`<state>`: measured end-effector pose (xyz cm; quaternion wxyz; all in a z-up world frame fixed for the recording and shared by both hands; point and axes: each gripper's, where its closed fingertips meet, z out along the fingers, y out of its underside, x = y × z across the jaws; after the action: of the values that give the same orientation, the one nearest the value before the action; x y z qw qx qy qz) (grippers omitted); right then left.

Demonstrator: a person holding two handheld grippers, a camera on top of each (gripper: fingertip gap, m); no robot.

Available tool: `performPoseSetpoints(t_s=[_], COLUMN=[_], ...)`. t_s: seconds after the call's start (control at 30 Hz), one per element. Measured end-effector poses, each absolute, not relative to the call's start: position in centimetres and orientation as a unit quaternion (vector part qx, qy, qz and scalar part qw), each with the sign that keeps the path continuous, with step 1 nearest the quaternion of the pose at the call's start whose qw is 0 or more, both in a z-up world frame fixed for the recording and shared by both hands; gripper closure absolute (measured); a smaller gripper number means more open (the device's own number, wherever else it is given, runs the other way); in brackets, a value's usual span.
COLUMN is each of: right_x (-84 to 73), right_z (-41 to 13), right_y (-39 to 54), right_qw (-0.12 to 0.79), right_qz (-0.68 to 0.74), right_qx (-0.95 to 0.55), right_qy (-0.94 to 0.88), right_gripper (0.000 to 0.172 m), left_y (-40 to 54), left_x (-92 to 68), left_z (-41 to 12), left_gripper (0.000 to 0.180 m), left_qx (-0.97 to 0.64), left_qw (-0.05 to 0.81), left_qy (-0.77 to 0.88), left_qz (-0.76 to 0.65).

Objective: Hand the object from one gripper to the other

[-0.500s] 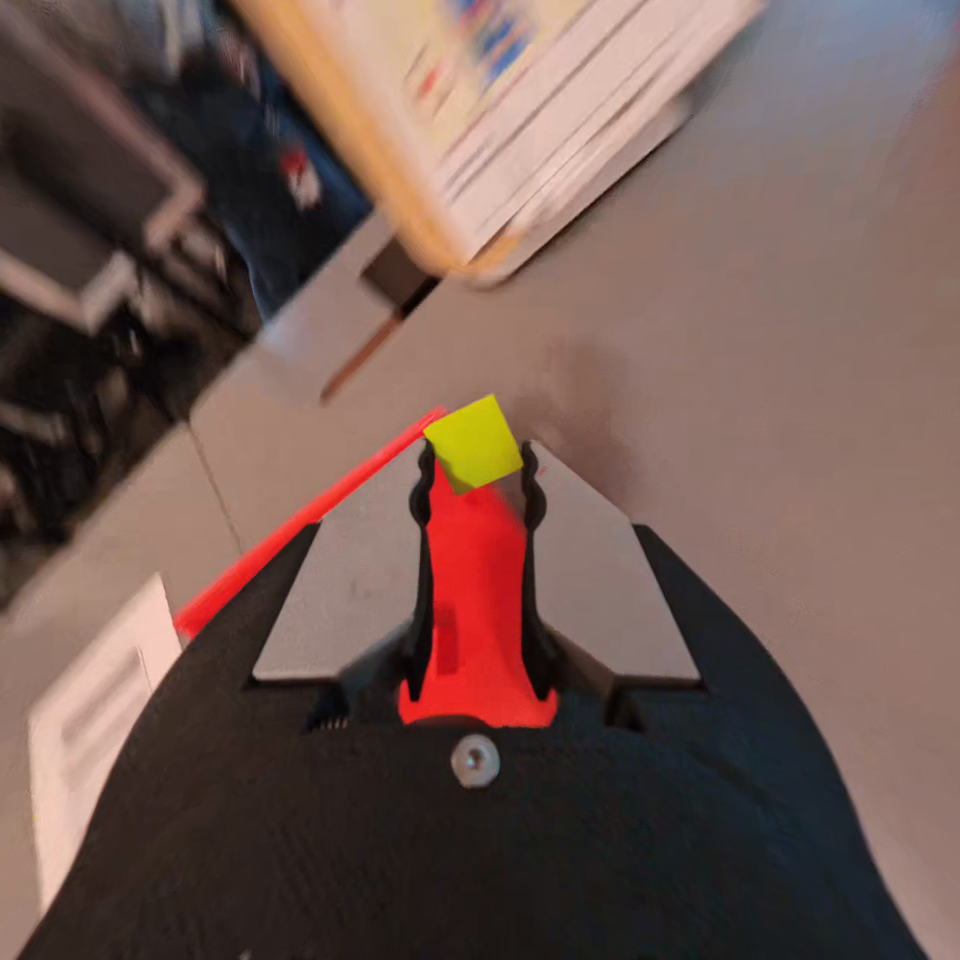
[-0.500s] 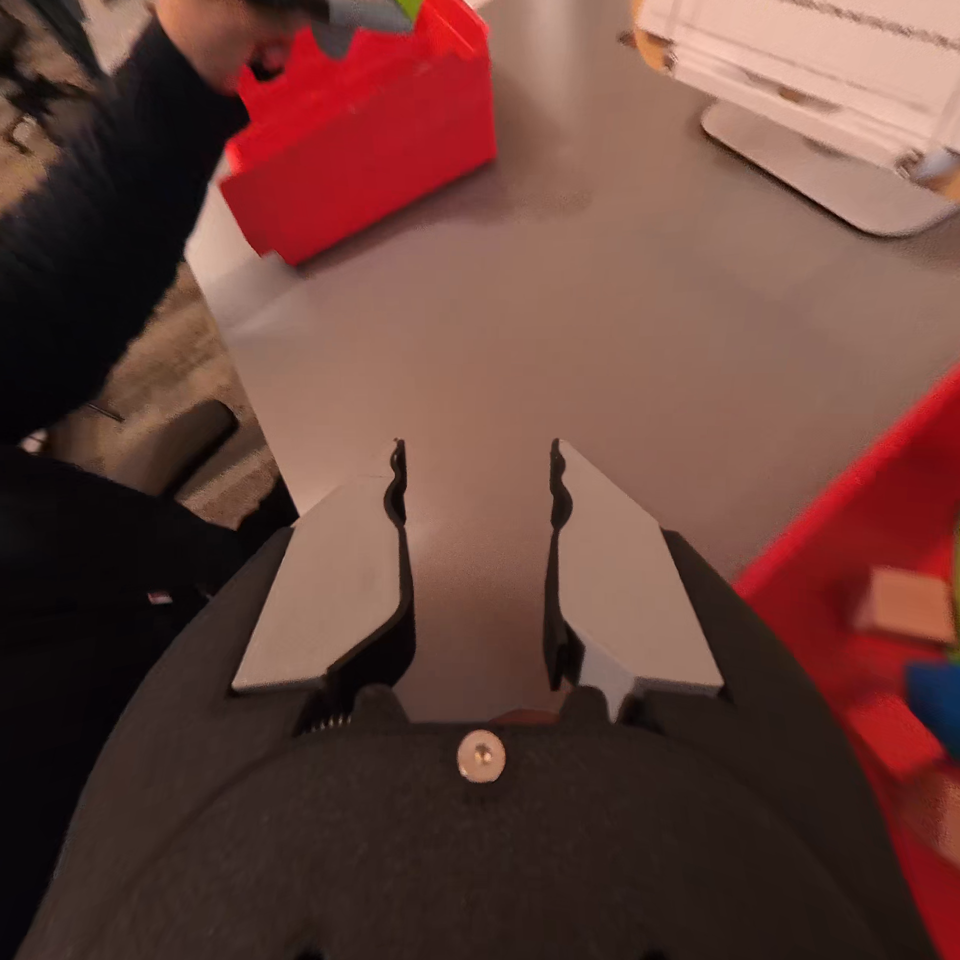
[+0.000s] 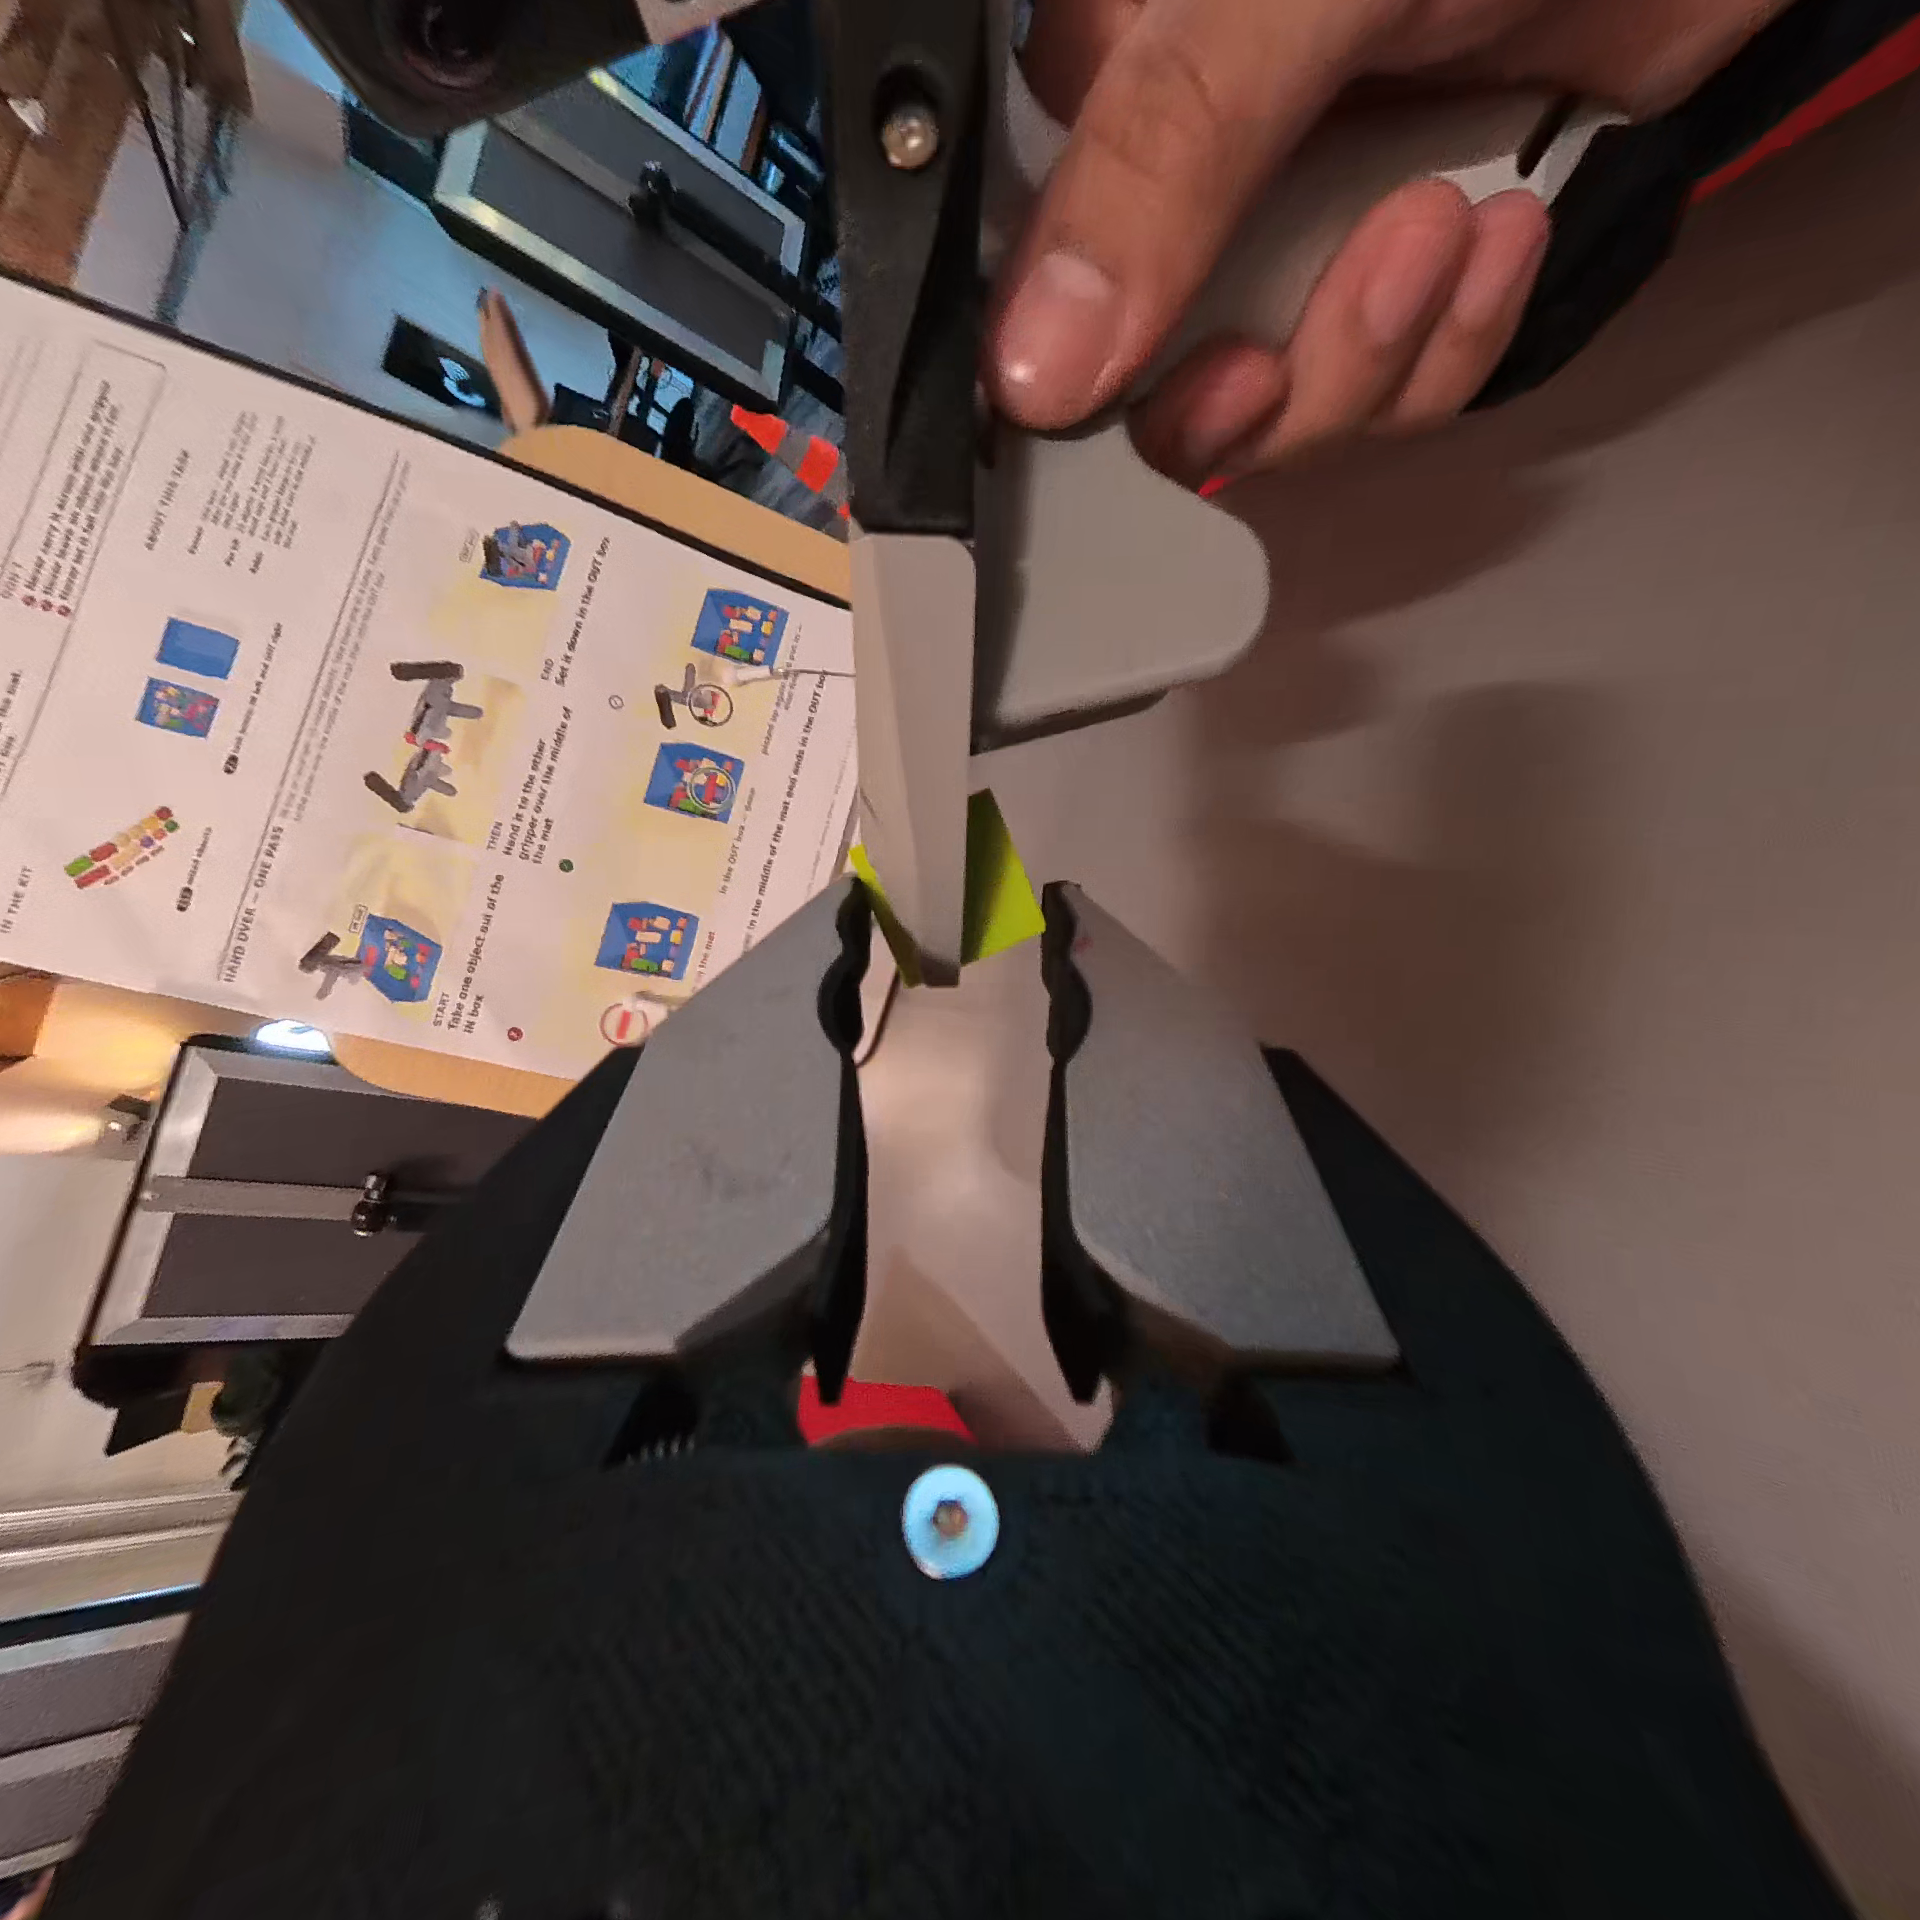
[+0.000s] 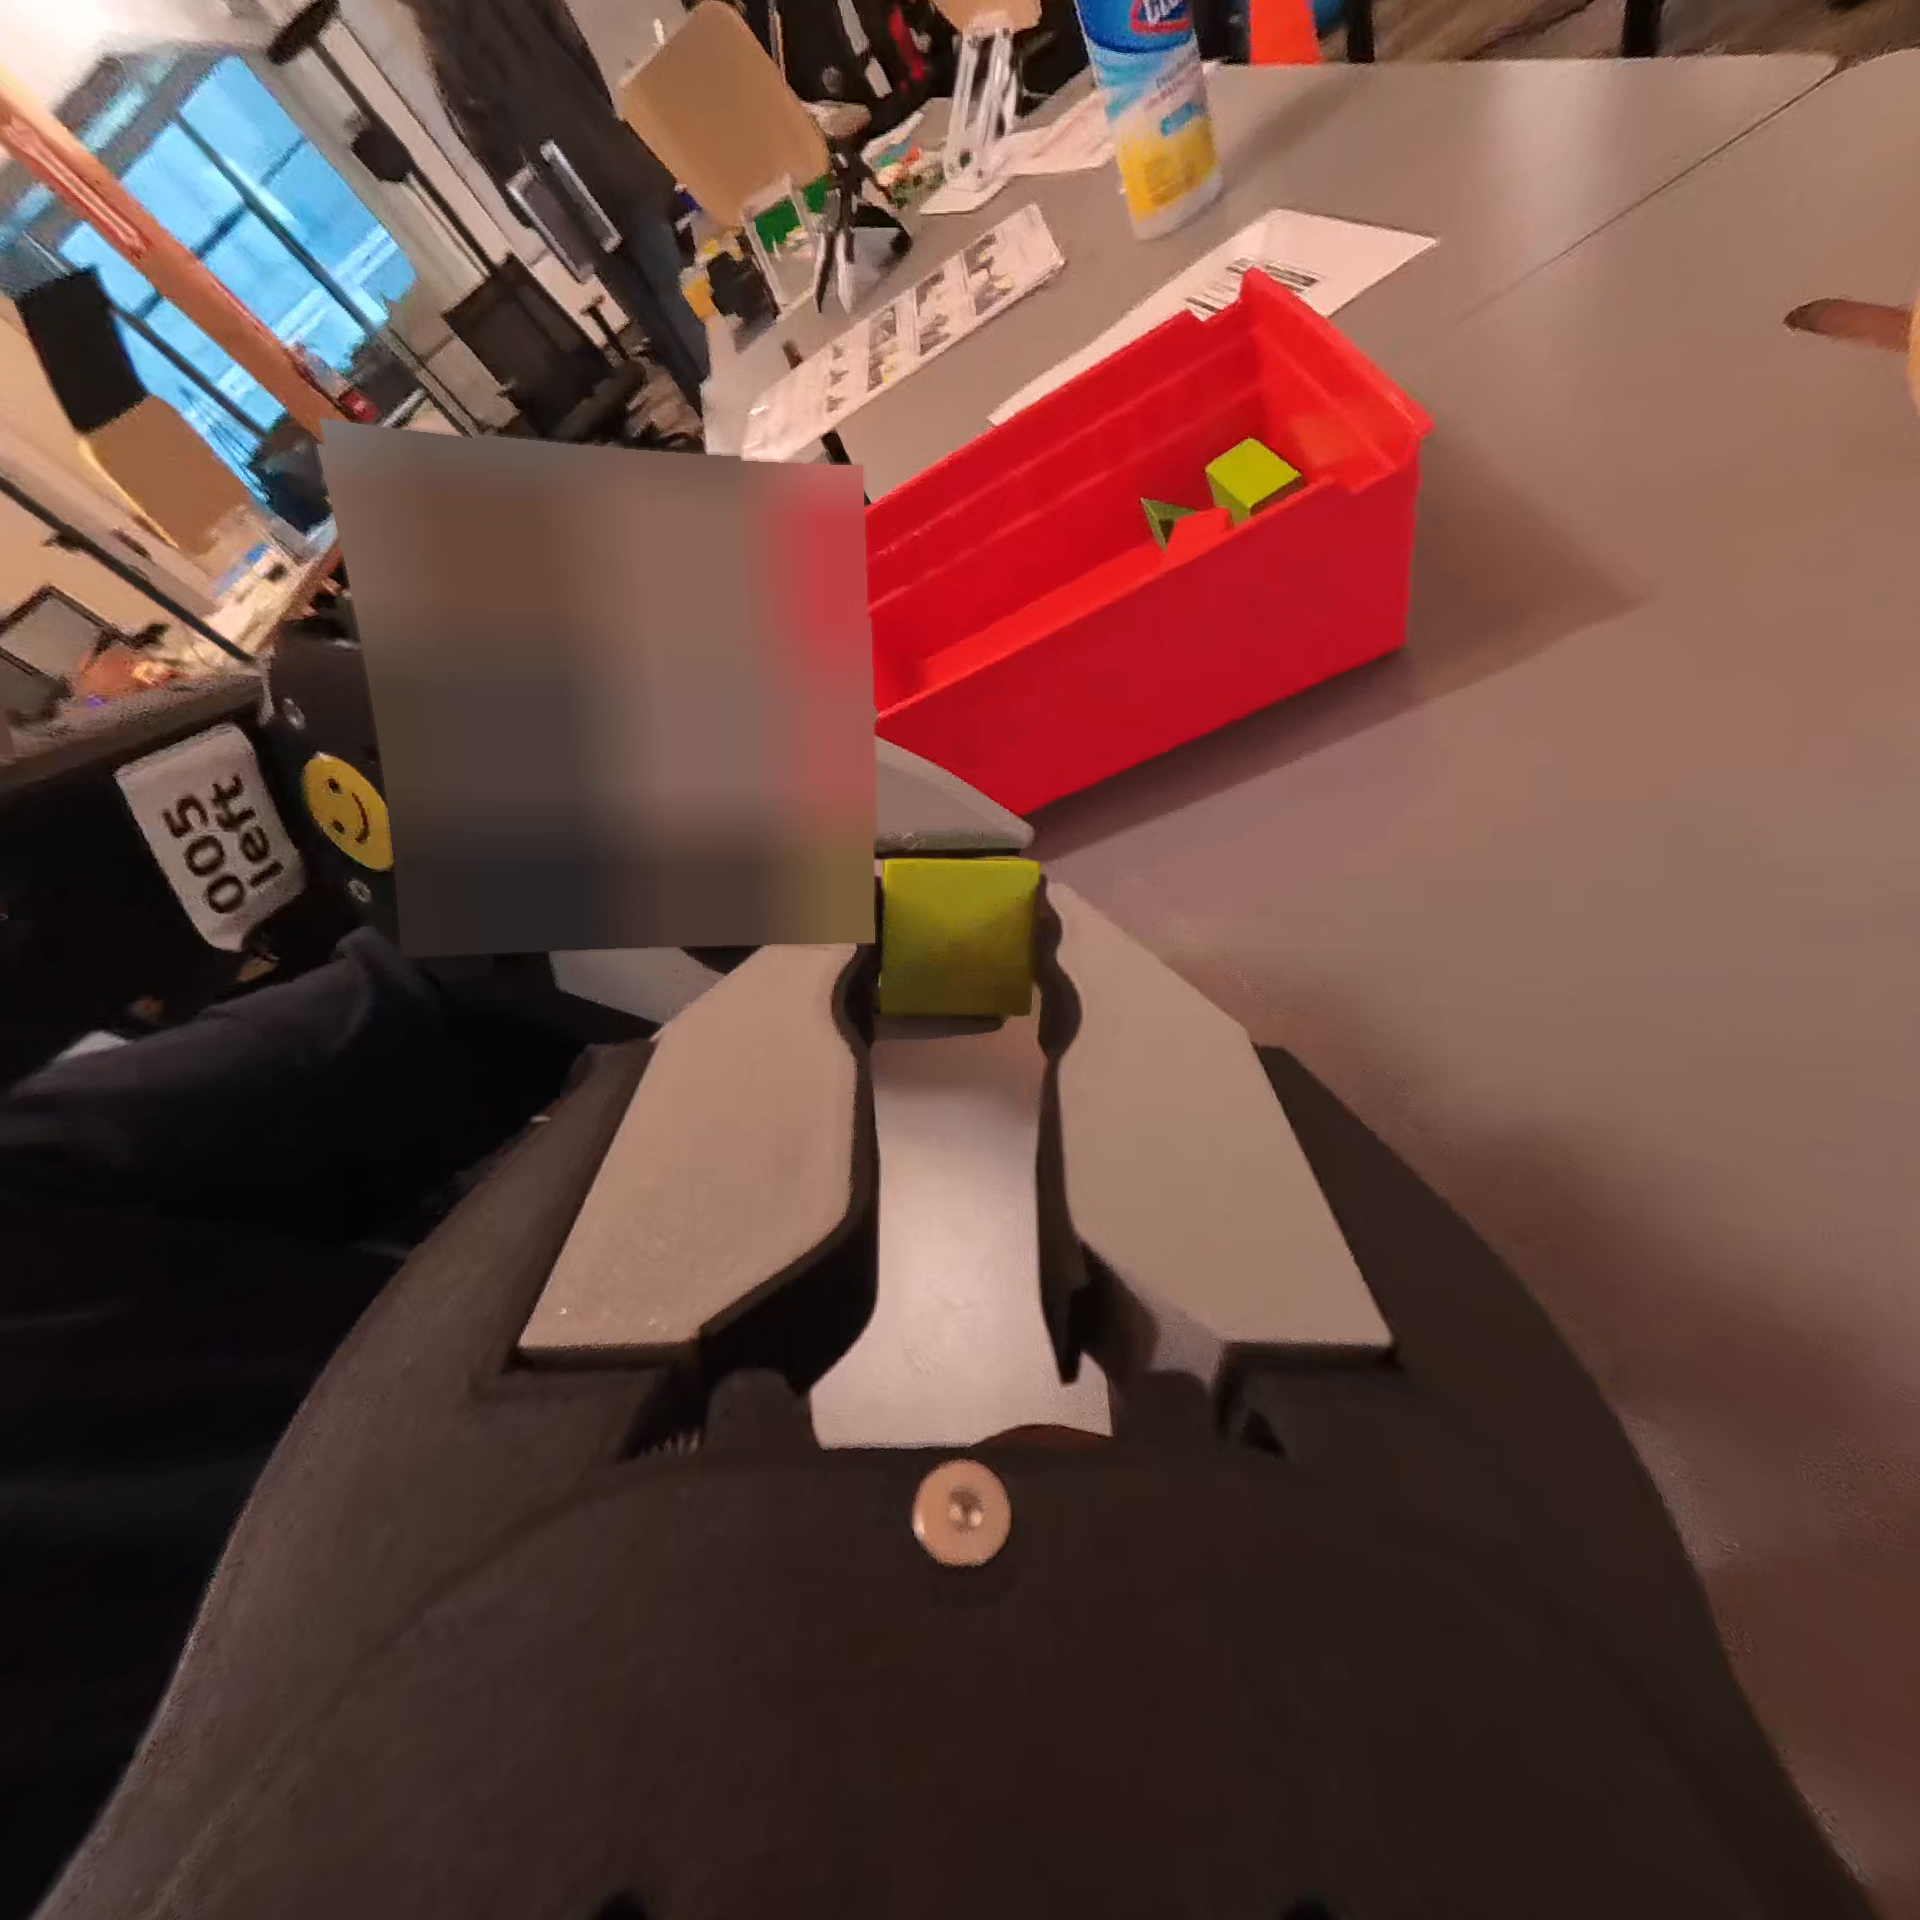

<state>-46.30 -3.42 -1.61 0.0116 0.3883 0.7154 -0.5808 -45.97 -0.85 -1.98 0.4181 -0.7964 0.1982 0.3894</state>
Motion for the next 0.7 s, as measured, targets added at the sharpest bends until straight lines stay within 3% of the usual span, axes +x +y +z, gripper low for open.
performPoseSetpoints(t_s=[0.1, 0.23, 0.3, 0.4, 0.7], right_x=[-46.9, -47.1, -46.8, -45.8, -40.6], right_z=[-2.1, -0.8, -0.5, -1.1, -3.6], right_y=[-2.5, 3.1, 6.8, 12.7, 29.9], right_qw=[-0.025, -0.099, -0.128, -0.176, -0.305], right_qz=[-0.564, -0.557, -0.548, -0.515, -0.363], right_qx=[0.396, 0.426, 0.448, 0.487, 0.605], right_qy=[0.724, 0.706, 0.694, 0.683, 0.639], right_gripper=[0.146, 0.146, 0.147, 0.147, 0.146], left_y=[-2.2, -8.8, -13.7, -19.5, -24.8], left_x=[-47.5, -54.4, -59.2, -63.9, -71.3], left_z=[-3.1, -0.3, -0.2, -4.6, -14.4], left_gripper=[0.15, 0.145, 0.13, 0.114, 0.116], left_qx=[-0.844, -0.861, -0.854, -0.868, -0.76], left_qw=[0.391, 0.386, 0.369, 0.306, 0.258], left_qy=[0.135, -0.048, -0.165, -0.313, -0.586], left_qz=[0.341, 0.329, 0.327, 0.237, 0.109])
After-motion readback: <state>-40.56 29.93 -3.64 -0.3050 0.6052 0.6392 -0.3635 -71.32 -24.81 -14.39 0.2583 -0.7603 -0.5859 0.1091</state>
